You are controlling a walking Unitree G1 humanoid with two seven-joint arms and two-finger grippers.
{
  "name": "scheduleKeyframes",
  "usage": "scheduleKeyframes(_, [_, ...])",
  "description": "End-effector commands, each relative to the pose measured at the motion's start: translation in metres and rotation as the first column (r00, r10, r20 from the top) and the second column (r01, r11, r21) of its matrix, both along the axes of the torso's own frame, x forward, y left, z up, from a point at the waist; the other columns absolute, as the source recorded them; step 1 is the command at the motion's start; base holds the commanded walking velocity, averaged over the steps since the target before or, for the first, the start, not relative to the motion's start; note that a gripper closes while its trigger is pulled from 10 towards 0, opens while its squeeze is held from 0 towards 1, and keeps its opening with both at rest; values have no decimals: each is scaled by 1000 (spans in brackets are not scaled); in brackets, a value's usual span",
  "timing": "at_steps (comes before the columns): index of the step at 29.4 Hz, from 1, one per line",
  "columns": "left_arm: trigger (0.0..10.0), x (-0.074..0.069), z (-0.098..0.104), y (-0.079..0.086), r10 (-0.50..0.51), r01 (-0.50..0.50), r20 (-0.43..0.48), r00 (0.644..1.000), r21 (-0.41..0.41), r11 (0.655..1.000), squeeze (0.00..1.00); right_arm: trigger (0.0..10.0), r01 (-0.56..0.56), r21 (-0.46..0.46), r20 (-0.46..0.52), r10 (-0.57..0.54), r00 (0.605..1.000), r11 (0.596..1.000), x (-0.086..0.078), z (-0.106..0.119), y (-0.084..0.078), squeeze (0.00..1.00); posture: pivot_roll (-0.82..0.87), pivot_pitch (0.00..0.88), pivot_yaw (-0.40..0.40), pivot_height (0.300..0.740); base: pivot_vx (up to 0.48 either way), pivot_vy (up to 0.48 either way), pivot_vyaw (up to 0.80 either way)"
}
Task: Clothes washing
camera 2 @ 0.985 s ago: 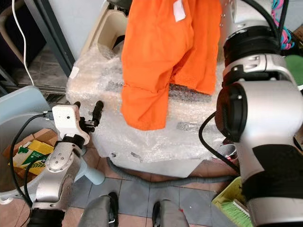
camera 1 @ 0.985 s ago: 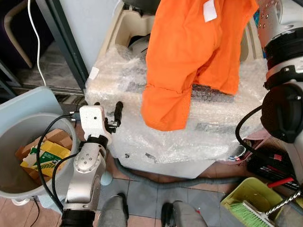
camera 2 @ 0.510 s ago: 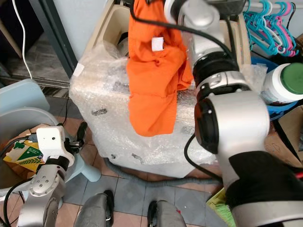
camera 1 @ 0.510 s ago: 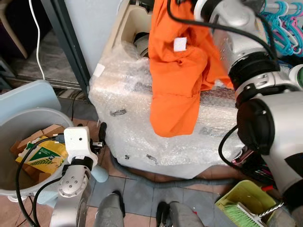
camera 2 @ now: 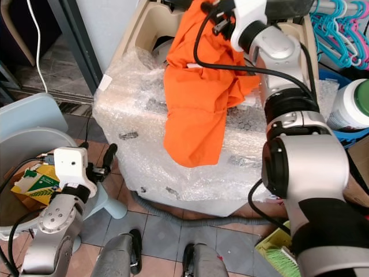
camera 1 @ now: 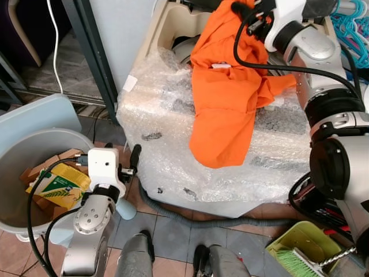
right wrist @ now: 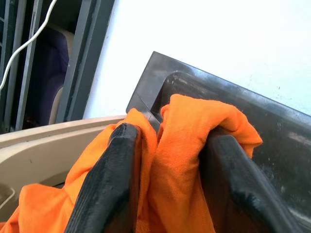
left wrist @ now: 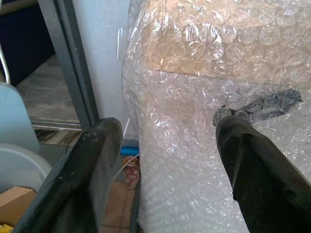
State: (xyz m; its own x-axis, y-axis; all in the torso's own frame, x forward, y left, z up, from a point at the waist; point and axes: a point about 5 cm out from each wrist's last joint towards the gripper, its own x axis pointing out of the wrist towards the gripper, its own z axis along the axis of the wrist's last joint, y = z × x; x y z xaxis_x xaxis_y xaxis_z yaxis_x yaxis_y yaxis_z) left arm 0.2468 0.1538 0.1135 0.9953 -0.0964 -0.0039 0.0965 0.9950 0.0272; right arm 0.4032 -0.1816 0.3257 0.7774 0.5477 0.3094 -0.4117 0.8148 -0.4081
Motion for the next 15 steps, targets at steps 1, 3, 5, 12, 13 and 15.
scheduleKeyframes(1, [10000,0,-4,-2,-13,13,-19,1000,7,1000,0,10000,-76,6,-48,76,996,997,-6,1,-13,1000,29,164,-17,740,0,0,0])
scheduleKeyframes(3, [10000,1,-6,-3,-23,23,-23,999,8,1000,0,10000,-178,-53,-134,170,976,982,-15,-10,-24,1000,9,161,-8,740,0,0,0])
scheduleKeyframes(5, [10000,2,-6,-3,-26,26,-26,999,9,1000,0,10000,-205,-96,-184,185,965,974,-18,-17,-28,1000,7,160,-9,740,0,0,0])
scheduleKeyframes(12, [10000,6,-6,-4,-36,36,-20,999,7,999,0,10000,-442,-73,-364,389,846,894,-42,-21,-44,1000,-3,153,-10,740,0,0,0])
scheduleKeyframes(13, [10000,7,-6,-4,-35,35,-19,999,6,999,0,10000,-455,-58,-360,406,840,889,-44,-18,-44,1000,-2,150,-12,740,0,0,0])
scheduleKeyframes(15, [10000,7,-6,-5,-36,36,-19,999,5,999,0,10000,-490,-20,-363,450,815,871,-46,-15,-42,1000,-2,149,-12,740,0,0,0])
